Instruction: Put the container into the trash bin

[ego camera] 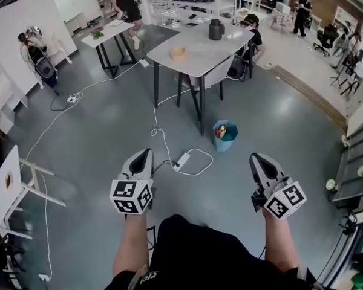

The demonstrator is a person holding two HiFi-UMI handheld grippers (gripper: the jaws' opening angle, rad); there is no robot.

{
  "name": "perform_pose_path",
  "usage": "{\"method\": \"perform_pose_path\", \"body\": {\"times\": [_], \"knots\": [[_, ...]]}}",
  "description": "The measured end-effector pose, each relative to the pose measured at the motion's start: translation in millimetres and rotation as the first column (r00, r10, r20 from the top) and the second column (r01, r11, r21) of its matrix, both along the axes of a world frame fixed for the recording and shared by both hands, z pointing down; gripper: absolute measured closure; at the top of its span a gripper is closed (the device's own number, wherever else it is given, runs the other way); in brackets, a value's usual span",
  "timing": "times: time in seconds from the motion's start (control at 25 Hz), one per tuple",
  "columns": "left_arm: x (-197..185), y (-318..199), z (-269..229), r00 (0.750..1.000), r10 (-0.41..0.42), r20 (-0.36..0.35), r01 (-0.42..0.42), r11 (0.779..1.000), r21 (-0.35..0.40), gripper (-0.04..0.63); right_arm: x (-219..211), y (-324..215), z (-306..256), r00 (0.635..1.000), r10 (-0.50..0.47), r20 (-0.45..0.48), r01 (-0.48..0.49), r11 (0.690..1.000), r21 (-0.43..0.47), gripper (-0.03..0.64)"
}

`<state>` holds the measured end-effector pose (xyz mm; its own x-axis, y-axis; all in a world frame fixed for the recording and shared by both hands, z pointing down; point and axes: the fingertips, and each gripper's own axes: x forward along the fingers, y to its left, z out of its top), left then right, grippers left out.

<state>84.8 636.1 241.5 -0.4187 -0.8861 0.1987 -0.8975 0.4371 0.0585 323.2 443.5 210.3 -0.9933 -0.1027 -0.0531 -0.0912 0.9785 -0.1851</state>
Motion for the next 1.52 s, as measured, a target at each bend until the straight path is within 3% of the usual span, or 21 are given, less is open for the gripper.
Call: {"method": "perform_pose_path", "body": {"times": [0.24,0.4,1.0,1.2,1.52], "knots": [[-8.7,-22.6,-1.5,1.0,0.018,-0.003,-0.018,1.0,0.015,0.586,-13.1,-14.1,1.2,1.0,-0.015,-0.006,0.015,1.0,-0.006,0.623],[-34.7,-44.6,-3.2,1.0,0.029,-0.009,-0.028,0.999,0.04,0.586,-41.6,-28.5,2.3,0.999,-0.033,-0.015,0.033,0.999,-0.002,0.623],[-225.0,-140.3,5.9,0.996,0.086,-0.021,-0.085,0.996,0.036,0.586,-255.2,-94.8,10.9,0.993,-0.071,-0.095,0.07,0.997,-0.019,0.621],[-267.6,-149.7,15.1,0.994,0.099,-0.04,-0.098,0.995,0.03,0.586,-317.2,-92.7,9.8,0.989,-0.113,-0.1,0.112,0.994,-0.01,0.623],[-307.2,-170.8,24.2,0.992,0.113,-0.061,-0.112,0.993,0.02,0.586,-364.4,-109.3,13.6,0.987,-0.119,-0.106,0.118,0.993,-0.017,0.623]]}}
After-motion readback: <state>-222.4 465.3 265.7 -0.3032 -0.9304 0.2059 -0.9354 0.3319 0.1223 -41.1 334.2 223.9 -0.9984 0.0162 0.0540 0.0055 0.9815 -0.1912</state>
